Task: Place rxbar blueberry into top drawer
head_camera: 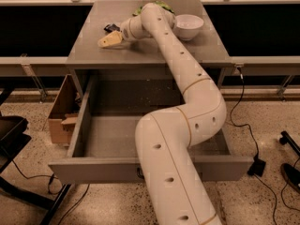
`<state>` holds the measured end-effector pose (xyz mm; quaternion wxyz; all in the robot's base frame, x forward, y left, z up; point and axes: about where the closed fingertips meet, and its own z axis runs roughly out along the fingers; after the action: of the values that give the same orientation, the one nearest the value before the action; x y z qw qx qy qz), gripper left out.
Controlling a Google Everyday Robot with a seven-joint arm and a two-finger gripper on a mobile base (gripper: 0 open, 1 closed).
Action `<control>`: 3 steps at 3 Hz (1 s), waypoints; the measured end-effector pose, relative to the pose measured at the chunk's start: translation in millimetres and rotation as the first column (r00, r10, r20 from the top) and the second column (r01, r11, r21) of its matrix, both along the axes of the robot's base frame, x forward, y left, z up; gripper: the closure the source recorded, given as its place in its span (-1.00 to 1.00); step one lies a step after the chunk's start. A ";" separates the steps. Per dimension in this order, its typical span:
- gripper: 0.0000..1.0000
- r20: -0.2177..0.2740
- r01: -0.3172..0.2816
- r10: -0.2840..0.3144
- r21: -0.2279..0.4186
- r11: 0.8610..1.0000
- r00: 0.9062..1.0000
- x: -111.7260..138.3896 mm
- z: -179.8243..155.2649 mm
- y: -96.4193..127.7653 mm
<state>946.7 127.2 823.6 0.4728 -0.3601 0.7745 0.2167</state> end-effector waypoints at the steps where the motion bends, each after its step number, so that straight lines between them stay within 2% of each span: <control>1: -0.71 -0.009 -0.010 0.010 0.014 1.000 1.000 -0.8 -1.8 8.8; 2: -0.25 -0.009 -0.010 0.010 0.014 1.000 1.000 -1.3 -1.4 9.0; 3: 0.37 -0.009 -0.010 0.010 0.014 1.000 1.000 -1.3 -1.5 9.0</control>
Offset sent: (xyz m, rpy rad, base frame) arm -0.0008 0.0088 -0.0017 0.0138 0.0089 0.0098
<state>945.3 136.2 822.1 0.4708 -0.3597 0.7732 0.2259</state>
